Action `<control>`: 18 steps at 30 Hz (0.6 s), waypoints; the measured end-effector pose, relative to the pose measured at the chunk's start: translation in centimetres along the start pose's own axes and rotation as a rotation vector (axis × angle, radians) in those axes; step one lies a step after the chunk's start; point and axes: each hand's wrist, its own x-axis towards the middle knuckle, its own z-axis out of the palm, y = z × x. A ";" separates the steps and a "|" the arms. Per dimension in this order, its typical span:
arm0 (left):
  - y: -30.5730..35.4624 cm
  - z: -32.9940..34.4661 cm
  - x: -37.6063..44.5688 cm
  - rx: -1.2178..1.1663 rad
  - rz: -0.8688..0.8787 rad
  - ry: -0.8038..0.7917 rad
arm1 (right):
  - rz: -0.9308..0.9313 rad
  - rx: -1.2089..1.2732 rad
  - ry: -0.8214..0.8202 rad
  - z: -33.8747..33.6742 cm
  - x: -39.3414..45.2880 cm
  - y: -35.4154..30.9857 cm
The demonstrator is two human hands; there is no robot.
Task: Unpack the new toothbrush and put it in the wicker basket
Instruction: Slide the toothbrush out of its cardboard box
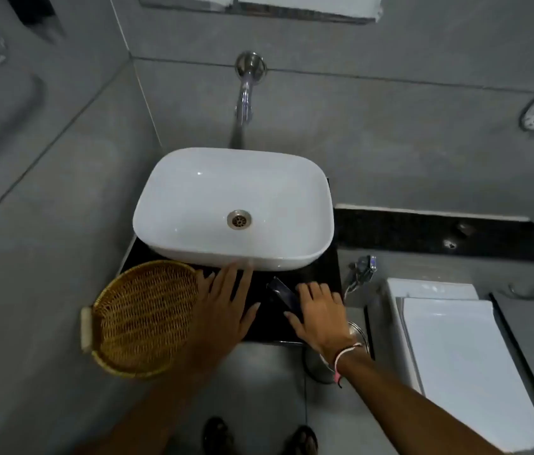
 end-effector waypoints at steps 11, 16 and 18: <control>-0.2 0.8 0.3 -0.284 -0.107 0.020 | 0.021 0.172 -0.099 -0.1 -0.4 1.3; 0.2 -0.5 2.3 -0.984 -0.423 -0.240 | -0.142 0.195 0.037 -1.9 -1.1 3.4; 0.6 -1.4 3.2 -1.258 -0.547 -0.356 | -0.197 0.196 0.089 -2.6 -1.4 4.2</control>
